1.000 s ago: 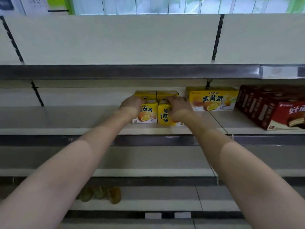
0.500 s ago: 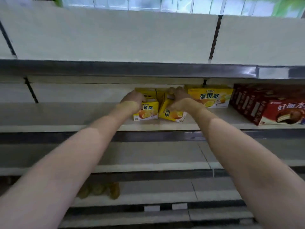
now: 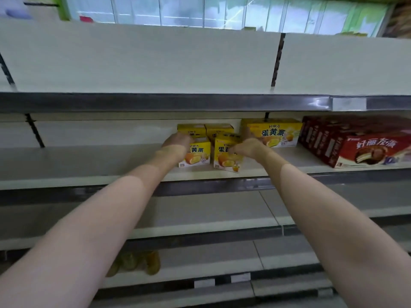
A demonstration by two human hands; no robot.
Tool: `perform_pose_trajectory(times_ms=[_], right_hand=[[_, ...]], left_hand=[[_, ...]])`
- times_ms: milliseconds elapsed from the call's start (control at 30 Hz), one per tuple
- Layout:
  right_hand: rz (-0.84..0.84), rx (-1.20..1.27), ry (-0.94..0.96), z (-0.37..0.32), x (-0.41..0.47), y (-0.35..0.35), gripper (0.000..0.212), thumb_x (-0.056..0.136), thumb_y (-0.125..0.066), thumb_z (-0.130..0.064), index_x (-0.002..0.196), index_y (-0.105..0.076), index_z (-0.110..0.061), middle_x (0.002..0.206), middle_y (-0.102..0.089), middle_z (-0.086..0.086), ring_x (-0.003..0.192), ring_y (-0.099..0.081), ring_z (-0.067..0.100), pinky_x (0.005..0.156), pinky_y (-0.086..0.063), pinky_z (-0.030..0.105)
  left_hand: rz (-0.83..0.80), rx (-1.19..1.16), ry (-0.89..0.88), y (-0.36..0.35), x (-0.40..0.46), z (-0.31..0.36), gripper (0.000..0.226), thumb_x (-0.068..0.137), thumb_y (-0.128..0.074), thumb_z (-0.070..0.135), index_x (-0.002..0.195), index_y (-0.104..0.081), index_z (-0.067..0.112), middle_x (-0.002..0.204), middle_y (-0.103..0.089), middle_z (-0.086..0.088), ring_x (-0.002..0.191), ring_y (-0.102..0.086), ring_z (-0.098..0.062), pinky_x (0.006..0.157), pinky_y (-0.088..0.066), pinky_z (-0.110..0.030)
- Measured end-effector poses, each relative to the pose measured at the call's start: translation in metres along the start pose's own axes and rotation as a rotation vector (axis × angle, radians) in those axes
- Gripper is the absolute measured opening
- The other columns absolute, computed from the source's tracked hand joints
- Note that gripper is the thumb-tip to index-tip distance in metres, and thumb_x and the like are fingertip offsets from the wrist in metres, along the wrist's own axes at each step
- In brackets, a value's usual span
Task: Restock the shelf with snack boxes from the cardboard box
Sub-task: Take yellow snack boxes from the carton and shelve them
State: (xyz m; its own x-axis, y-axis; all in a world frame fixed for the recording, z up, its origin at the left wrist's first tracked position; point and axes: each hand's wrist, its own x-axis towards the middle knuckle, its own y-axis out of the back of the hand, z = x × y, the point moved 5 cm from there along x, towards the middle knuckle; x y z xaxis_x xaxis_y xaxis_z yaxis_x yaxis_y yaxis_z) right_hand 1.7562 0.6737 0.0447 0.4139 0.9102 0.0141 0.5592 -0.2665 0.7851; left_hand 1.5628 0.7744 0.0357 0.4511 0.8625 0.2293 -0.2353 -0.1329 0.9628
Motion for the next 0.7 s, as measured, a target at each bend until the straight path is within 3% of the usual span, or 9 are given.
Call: perform_pose_trajectory(times_ms=[67, 167, 233, 300, 400, 500, 633, 700], right_hand=[[0.041, -0.121, 0.048, -0.016, 0.003, -0.001, 0.093, 0.087, -0.073, -0.033, 0.158, -0.014, -0.026, 0.166, -0.009, 0.006, 0.151, -0.008, 0.038, 0.119, -0.014, 0.053], [0.062, -0.384, 0.117, -0.035, 0.010, -0.009, 0.087, 0.086, -0.067, -0.053, 0.156, -0.022, -0.027, 0.164, -0.015, 0.005, 0.151, -0.001, 0.039, 0.118, -0.005, 0.062], [0.060, -0.470, 0.118, -0.042, 0.015, -0.017, 0.085, 0.087, -0.061, -0.061, 0.155, -0.025, -0.024, 0.164, -0.018, 0.004, 0.151, 0.000, 0.040, 0.116, -0.005, 0.065], [0.088, -0.499, 0.120, -0.045, 0.017, -0.023, 0.077, 0.088, -0.062, -0.058, 0.150, -0.034, -0.023, 0.160, -0.026, 0.004, 0.150, -0.007, 0.039, 0.114, -0.013, 0.066], [0.117, -0.410, 0.103, -0.043, 0.025, -0.021, 0.074, 0.085, -0.071, -0.051, 0.146, -0.040, -0.022, 0.154, -0.034, 0.004, 0.148, -0.014, 0.038, 0.112, -0.029, 0.063], [0.176, -0.272, 0.144, -0.042, 0.028, -0.008, 0.078, 0.079, -0.074, -0.051, 0.145, -0.042, -0.023, 0.151, -0.036, 0.006, 0.144, -0.022, 0.037, 0.116, -0.029, 0.050], [0.266, -0.006, 0.170, -0.025, 0.020, 0.010, 0.053, 0.074, -0.079, -0.045, 0.117, -0.058, -0.024, 0.128, -0.045, 0.006, 0.123, -0.043, 0.033, 0.105, -0.042, 0.042], [0.241, 0.147, 0.167, -0.010, 0.014, 0.008, 0.050, 0.074, -0.079, -0.039, 0.116, -0.058, -0.022, 0.122, -0.052, 0.003, 0.115, -0.052, 0.029, 0.099, -0.048, 0.042]], left_hand=[[0.002, -0.018, 0.007, 0.000, -0.001, -0.003, 0.032, 0.103, -0.046, 0.018, 0.130, -0.063, 0.018, 0.115, -0.060, -0.017, 0.084, -0.046, -0.023, 0.076, -0.035, -0.029], [-0.018, -0.049, 0.025, -0.002, -0.002, -0.010, 0.037, 0.100, -0.049, 0.014, 0.135, -0.060, 0.020, 0.125, -0.060, -0.017, 0.094, -0.055, -0.029, 0.079, -0.039, -0.030], [-0.021, -0.066, 0.032, -0.001, -0.005, -0.011, 0.039, 0.100, -0.048, 0.013, 0.136, -0.059, 0.022, 0.127, -0.060, -0.014, 0.100, -0.058, -0.030, 0.082, -0.042, -0.031], [-0.017, -0.080, 0.024, 0.001, -0.007, -0.010, 0.044, 0.101, -0.047, 0.008, 0.140, -0.055, 0.026, 0.131, -0.059, -0.012, 0.111, -0.058, -0.030, 0.091, -0.046, -0.034], [-0.030, -0.063, -0.008, 0.005, -0.008, -0.007, 0.053, 0.098, -0.050, 0.002, 0.143, -0.052, 0.029, 0.140, -0.054, -0.013, 0.120, -0.057, -0.034, 0.099, -0.047, -0.039], [-0.028, 0.021, -0.064, 0.007, -0.007, -0.004, 0.055, 0.094, -0.055, -0.002, 0.142, -0.053, 0.025, 0.144, -0.051, -0.013, 0.122, -0.056, -0.034, 0.098, -0.046, -0.039], [-0.021, 0.051, -0.058, 0.006, -0.005, -0.004, 0.050, 0.096, -0.054, 0.001, 0.142, -0.054, 0.022, 0.140, -0.053, -0.014, 0.120, -0.056, -0.035, 0.096, -0.046, -0.039], [-0.018, 0.043, -0.040, 0.004, -0.004, -0.004, 0.047, 0.098, -0.051, 0.004, 0.142, -0.053, 0.020, 0.138, -0.054, -0.016, 0.118, -0.058, -0.035, 0.095, -0.046, -0.039]])
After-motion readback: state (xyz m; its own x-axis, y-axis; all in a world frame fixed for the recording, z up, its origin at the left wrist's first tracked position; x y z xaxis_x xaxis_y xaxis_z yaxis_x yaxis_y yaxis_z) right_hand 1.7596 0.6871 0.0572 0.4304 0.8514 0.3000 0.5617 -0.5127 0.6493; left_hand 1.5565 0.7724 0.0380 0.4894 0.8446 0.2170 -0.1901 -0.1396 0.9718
